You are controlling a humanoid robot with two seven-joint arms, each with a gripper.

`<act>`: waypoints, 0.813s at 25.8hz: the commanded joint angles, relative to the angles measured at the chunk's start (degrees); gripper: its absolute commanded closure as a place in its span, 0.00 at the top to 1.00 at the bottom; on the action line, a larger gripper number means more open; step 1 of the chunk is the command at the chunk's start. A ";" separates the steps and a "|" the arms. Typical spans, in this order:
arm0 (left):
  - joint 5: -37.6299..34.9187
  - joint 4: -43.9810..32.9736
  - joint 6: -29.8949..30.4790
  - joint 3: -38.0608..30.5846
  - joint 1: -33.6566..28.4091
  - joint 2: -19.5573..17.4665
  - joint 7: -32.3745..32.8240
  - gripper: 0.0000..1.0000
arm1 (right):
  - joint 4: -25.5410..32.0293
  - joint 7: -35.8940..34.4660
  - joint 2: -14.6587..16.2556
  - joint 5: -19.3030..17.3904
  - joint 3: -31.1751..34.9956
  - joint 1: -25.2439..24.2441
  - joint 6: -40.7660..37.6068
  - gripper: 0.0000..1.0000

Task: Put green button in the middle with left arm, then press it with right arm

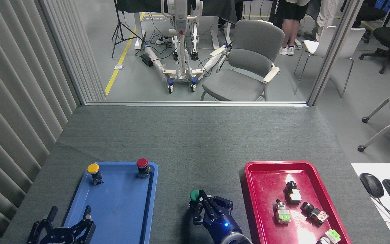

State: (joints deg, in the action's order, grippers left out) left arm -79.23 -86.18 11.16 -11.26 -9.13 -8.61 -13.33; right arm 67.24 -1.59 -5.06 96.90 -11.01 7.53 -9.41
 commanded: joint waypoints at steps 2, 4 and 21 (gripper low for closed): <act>0.21 0.04 0.01 -0.08 0.08 0.00 -0.03 1.00 | 3.96 -5.71 0.13 -2.68 0.72 -0.06 2.29 0.61; 0.30 0.04 0.01 -0.17 0.08 -0.09 -0.03 1.00 | 4.75 -5.79 0.31 -6.11 0.81 0.12 3.61 0.91; 2.59 -0.84 1.15 -2.37 -1.33 0.18 -0.11 1.00 | 11.60 -18.89 5.76 -5.93 13.11 -6.91 1.76 1.00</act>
State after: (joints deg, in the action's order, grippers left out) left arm -76.72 -86.78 11.62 -13.57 -10.45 -8.58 -13.37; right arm 77.96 -19.72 -0.45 90.30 0.34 1.32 -8.03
